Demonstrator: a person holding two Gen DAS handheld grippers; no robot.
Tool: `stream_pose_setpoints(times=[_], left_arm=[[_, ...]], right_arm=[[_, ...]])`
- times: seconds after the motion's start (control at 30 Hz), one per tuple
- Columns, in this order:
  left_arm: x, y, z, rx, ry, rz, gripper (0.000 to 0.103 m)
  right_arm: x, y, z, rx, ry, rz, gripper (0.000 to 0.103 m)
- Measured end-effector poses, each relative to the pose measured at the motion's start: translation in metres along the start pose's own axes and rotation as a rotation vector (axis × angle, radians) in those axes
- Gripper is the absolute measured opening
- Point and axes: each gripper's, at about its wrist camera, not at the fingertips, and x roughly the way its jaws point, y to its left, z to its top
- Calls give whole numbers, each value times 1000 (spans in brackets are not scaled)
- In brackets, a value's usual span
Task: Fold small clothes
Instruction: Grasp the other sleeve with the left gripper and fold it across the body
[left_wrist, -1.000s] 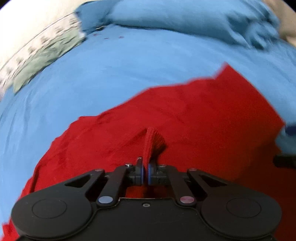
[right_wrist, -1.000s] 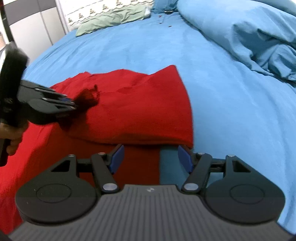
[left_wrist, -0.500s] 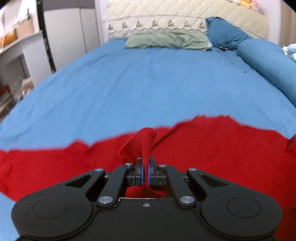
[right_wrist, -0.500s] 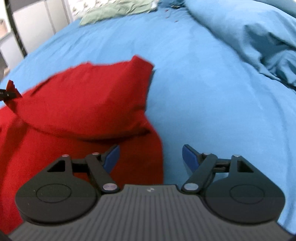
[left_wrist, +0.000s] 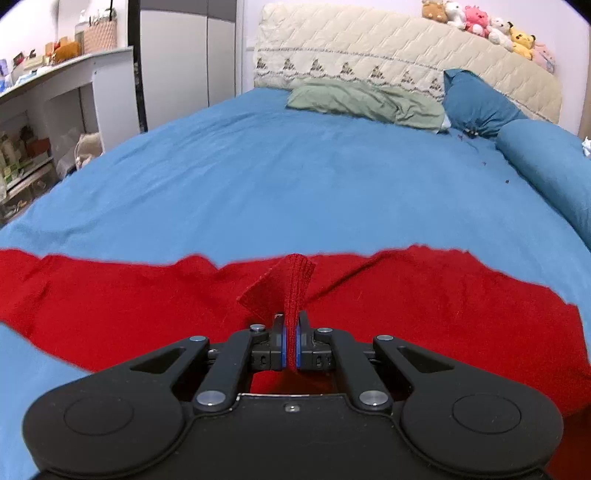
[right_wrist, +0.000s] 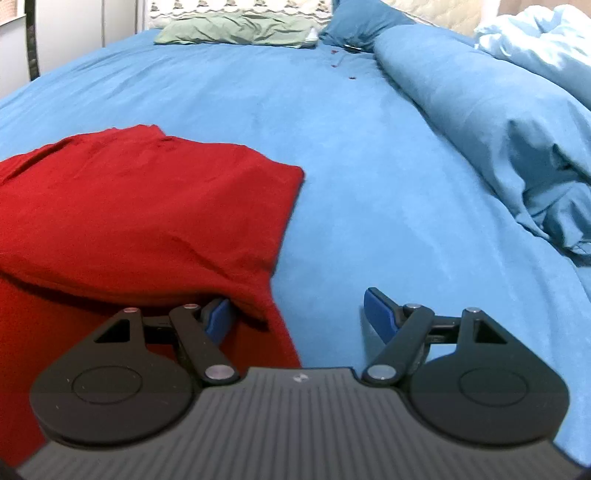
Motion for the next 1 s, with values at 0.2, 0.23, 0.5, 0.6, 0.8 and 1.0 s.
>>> stream_pose_setpoints(times=[0.2, 0.23, 0.5, 0.6, 0.8, 1.0], left_arm=[[14, 17, -35, -51, 86, 6, 13], [13, 21, -39, -63, 94, 12, 14], [-21, 55, -35, -82, 82, 201, 38], [-34, 44, -24, 5, 47, 134, 55], [-11, 5, -17, 110, 59, -19, 59], [5, -6, -21, 143, 92, -62, 59]], right_arm=[[6, -19, -13, 25, 34, 0, 91], [6, -22, -13, 22, 35, 9, 91], [-12, -31, -4, -15, 100, 58, 93], [-35, -20, 11, -4, 18, 151, 96], [2, 30, 26, 19, 57, 302, 99], [8, 19, 13, 76, 113, 282, 99]])
